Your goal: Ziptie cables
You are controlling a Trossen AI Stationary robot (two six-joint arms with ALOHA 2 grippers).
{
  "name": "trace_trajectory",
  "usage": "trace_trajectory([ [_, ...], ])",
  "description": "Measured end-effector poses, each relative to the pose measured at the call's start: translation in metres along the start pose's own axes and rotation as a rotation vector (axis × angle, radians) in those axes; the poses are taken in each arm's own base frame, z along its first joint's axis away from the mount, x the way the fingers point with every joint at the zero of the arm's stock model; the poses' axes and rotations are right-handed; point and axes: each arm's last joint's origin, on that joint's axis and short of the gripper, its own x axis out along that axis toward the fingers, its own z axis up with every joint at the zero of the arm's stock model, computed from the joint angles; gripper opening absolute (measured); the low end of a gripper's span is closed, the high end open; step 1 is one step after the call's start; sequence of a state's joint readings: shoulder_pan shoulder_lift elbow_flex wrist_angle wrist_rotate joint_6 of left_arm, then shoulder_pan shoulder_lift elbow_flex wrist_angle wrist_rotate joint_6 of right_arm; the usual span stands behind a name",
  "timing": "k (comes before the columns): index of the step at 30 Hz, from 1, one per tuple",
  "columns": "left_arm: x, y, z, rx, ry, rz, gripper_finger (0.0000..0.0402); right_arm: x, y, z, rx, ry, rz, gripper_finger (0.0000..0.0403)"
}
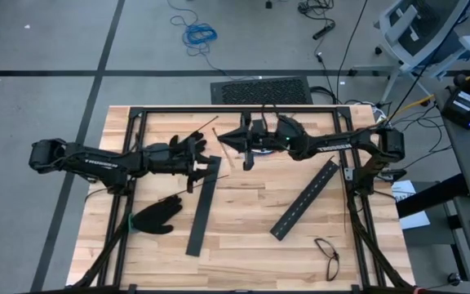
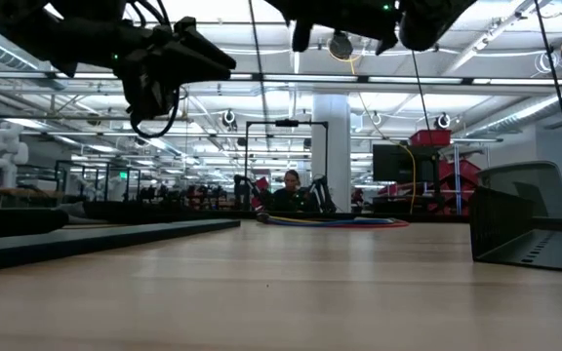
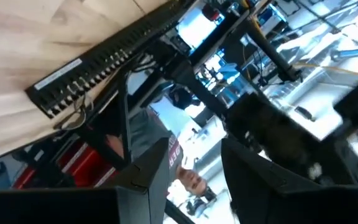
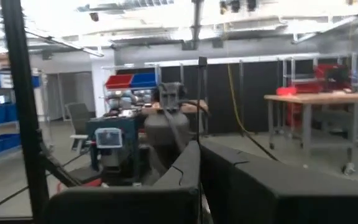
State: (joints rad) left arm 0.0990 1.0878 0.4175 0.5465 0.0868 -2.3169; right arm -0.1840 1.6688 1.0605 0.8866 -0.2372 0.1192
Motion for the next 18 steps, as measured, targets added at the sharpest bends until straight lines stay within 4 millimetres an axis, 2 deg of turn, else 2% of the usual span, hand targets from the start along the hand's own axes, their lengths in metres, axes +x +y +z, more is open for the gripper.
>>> trace_trajectory([
  [6,-0.008,-0.011,0.016,0.066,-0.038,-0.02,0.0144,0.02,-0.002,-0.006,-0.058,-0.004,0.035,0.0],
  [11,-0.019,-0.007,0.033,0.085,-0.053,0.05,0.0144,0.021,-0.008,-0.014,-0.071,0.024,0.045,0.0],
  [18,-0.024,-0.004,0.036,0.014,-0.068,0.039,0.0144,0.021,-0.007,-0.013,-0.16,0.021,0.052,0.0],
])
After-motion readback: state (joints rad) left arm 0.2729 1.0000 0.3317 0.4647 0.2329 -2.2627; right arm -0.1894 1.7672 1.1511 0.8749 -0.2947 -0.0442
